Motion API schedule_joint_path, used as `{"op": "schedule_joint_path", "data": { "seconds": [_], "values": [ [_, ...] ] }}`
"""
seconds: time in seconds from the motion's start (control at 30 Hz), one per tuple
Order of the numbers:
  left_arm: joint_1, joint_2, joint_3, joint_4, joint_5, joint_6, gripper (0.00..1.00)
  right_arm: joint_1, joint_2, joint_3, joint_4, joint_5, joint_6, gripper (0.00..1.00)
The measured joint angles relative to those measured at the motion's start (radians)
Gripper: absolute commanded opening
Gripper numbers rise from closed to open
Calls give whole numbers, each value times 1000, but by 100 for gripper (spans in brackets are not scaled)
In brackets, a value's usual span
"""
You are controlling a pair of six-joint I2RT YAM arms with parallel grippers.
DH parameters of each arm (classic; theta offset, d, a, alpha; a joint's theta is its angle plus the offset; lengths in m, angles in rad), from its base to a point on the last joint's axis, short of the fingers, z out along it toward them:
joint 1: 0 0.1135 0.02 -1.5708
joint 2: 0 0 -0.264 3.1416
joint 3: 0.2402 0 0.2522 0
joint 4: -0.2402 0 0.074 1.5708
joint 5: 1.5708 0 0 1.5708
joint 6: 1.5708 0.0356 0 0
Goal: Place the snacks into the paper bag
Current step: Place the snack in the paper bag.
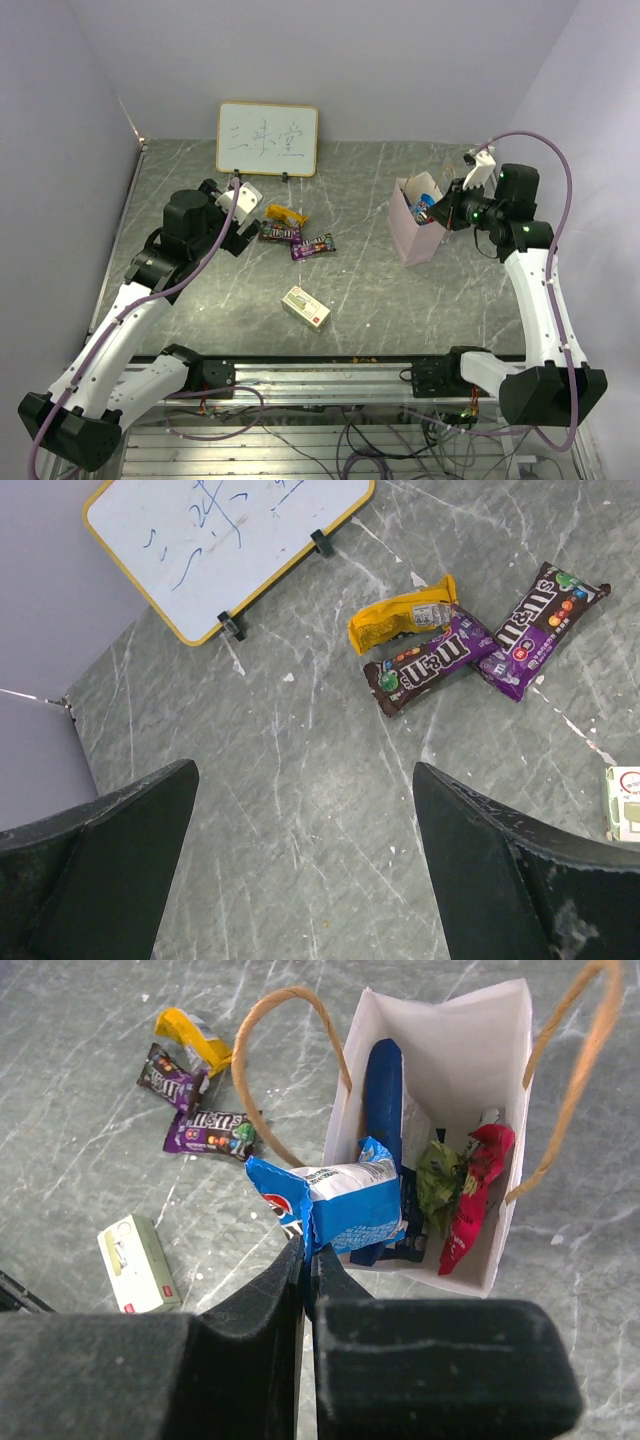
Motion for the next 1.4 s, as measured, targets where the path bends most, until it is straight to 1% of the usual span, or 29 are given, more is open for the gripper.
{"op": "schedule_joint_path", "data": {
  "seconds": [0.23, 0.4, 0.57, 0.8, 0.87, 1.0, 1.07, 1.4],
  "values": [
    [0, -1, -4, 1, 0, 0, 100, 0, 56, 0, 2, 49, 0, 12],
    [1, -6, -12, 1, 0, 0, 100, 0, 92, 1, 2, 56, -1, 16],
    [3, -6, -12, 1, 0, 0, 100, 0, 125, 2, 2, 56, -2, 17],
    [7, -6, -12, 1, 8, 0, 99, 0, 128, 2, 2, 51, -5, 18],
    [8, -6, -12, 1, 9, 0, 99, 0, 128, 2, 2, 48, -6, 16],
    [9, -6, -12, 1, 11, 0, 99, 0, 128, 6, 1, 36, -6, 4],
    [9, -6, -12, 1, 11, 0, 99, 0, 128, 18, 0, 27, -6, 0],
    [10, -5, -12, 1, 11, 0, 99, -5, 124, 94, -43, -47, 11, 0]
  ]
}}
